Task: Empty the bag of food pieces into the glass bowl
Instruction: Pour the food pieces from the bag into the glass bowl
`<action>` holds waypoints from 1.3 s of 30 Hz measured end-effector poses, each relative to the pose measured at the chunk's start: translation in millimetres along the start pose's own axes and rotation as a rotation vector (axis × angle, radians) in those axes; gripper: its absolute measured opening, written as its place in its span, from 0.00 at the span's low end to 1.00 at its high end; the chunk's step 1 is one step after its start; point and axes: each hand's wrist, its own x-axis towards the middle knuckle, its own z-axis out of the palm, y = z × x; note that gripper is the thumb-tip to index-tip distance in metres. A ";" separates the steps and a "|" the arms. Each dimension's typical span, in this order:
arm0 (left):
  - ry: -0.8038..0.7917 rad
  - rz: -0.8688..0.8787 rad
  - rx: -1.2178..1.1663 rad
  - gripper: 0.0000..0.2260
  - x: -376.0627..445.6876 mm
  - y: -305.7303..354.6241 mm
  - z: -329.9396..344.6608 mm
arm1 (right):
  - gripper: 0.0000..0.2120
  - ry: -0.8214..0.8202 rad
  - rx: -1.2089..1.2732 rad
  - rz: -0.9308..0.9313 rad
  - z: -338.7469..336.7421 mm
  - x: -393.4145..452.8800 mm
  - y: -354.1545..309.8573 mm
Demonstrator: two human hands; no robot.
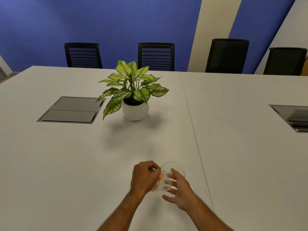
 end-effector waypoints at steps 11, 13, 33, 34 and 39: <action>-0.111 0.196 -0.133 0.08 16.0 34.8 11.9 | 0.21 -0.255 0.442 0.043 6.8 1.7 -21.3; -0.099 0.220 -0.180 0.08 18.1 32.9 11.4 | 0.17 -0.213 0.424 0.003 6.1 1.9 -26.3; -0.087 0.187 0.785 0.32 49.5 -170.8 75.2 | 0.04 0.380 0.346 -0.369 -39.3 55.6 -60.8; -0.098 0.175 0.799 0.31 52.0 -173.4 80.1 | 0.03 0.412 0.300 -0.415 -39.6 59.0 -60.5; -0.084 0.158 0.878 0.34 66.1 -185.6 101.0 | 0.07 0.536 0.001 -0.661 -33.0 66.2 -55.3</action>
